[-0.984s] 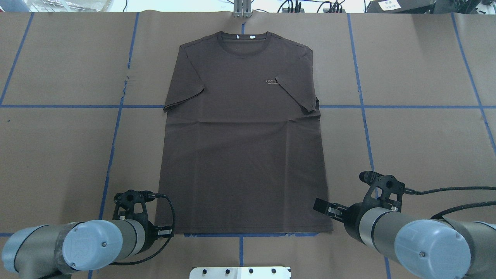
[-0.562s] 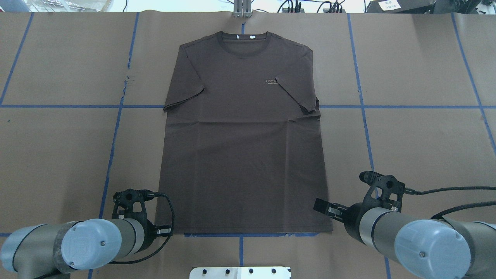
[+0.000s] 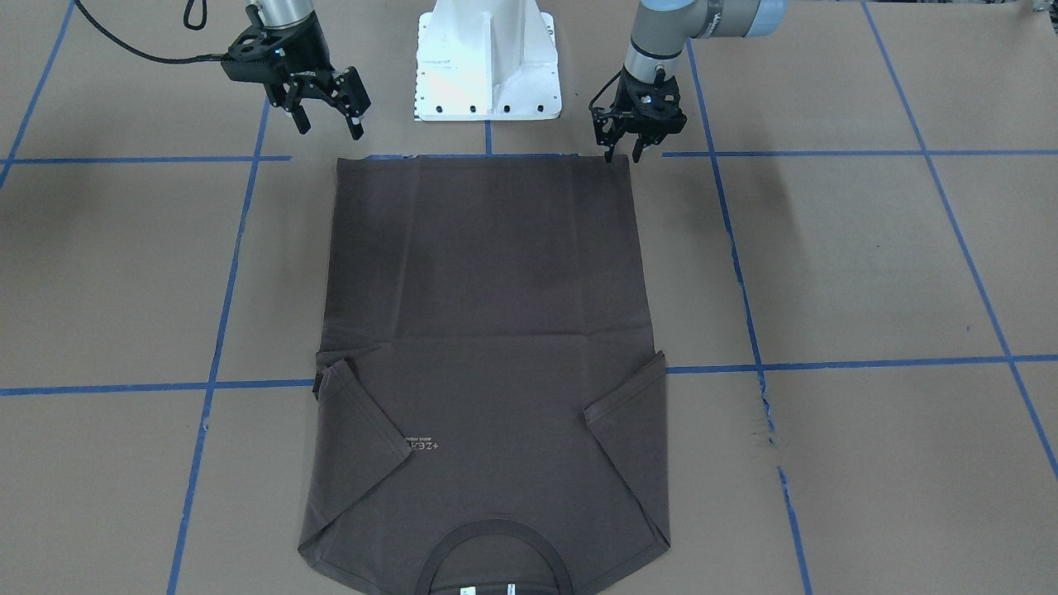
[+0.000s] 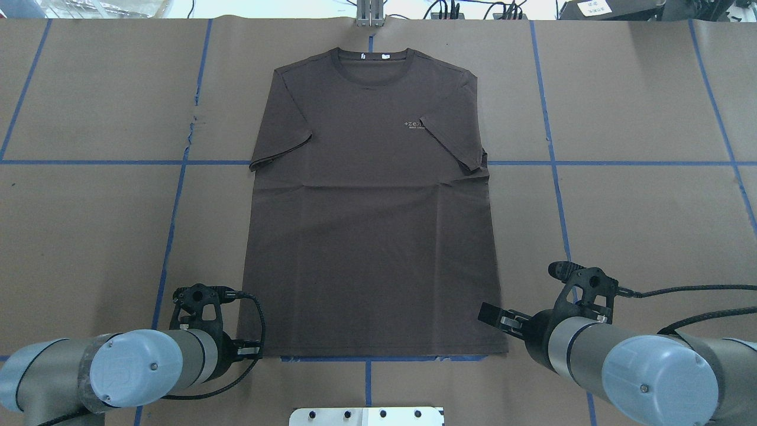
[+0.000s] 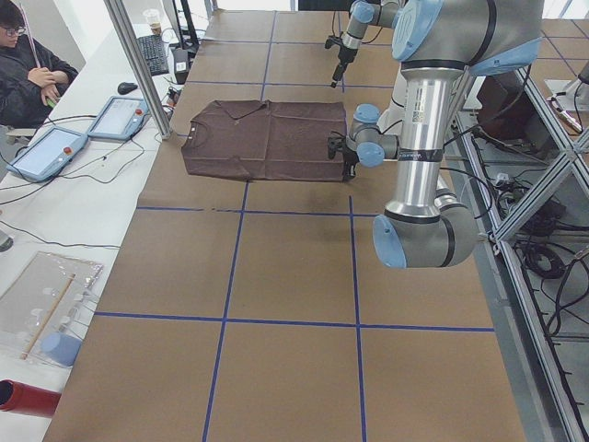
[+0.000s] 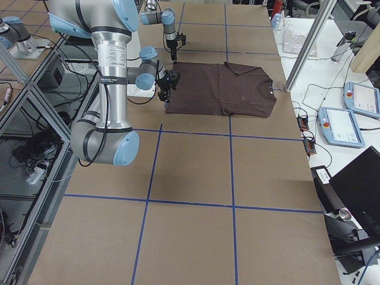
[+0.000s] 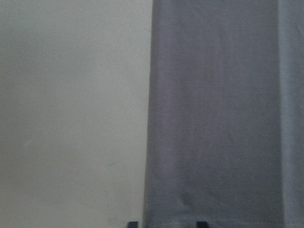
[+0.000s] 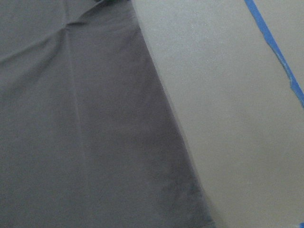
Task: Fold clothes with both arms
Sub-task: 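Align both grippers on the hem corners and close them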
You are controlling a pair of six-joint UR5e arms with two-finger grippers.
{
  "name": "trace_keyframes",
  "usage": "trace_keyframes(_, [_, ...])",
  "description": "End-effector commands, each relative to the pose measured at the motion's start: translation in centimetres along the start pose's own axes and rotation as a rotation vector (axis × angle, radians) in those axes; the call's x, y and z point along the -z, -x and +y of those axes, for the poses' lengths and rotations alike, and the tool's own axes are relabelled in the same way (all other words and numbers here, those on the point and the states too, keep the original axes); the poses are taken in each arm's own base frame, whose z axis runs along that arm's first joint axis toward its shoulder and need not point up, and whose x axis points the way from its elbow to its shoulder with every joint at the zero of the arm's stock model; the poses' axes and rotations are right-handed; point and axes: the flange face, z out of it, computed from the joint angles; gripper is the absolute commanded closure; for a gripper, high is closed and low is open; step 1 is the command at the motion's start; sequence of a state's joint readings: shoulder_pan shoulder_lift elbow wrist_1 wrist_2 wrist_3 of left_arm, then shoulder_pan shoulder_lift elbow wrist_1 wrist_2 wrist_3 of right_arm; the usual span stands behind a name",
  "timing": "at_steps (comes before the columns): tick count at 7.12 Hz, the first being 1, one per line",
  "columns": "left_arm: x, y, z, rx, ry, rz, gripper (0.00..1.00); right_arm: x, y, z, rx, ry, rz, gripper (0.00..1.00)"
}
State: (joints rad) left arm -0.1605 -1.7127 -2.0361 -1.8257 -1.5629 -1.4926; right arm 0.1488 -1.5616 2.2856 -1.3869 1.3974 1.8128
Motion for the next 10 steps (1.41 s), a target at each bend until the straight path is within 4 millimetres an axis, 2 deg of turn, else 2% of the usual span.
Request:
trace_keyframes(1, [-0.39,0.08,0.15,-0.003,0.003,-0.006,0.45,-0.01,-0.01,0.00,0.001,0.000,0.001,0.02])
trace_keyframes(5, [-0.45,-0.11,0.39,-0.006,0.008,-0.004,0.52,0.00,0.00,0.00,0.001,0.000,0.000,0.02])
trace_keyframes(6, [-0.45,-0.11,0.39,-0.006,0.008,-0.004,0.59,0.00,0.00,0.00,0.001,0.000,0.000,0.02])
trace_keyframes(7, [-0.55,-0.12,0.57,-0.007,0.011,-0.005,0.69,-0.01,-0.01,0.00,0.001,0.000,0.001,0.02])
trace_keyframes(9, [-0.52,-0.31,0.72,-0.007,0.014,-0.002,0.97,0.00,0.00,0.00,0.001,0.000,0.000,0.02])
trace_keyframes(10, [-0.37,-0.38,0.71,-0.006,0.013,0.001,1.00,0.00,0.00,0.00,0.001,0.000,0.000,0.02])
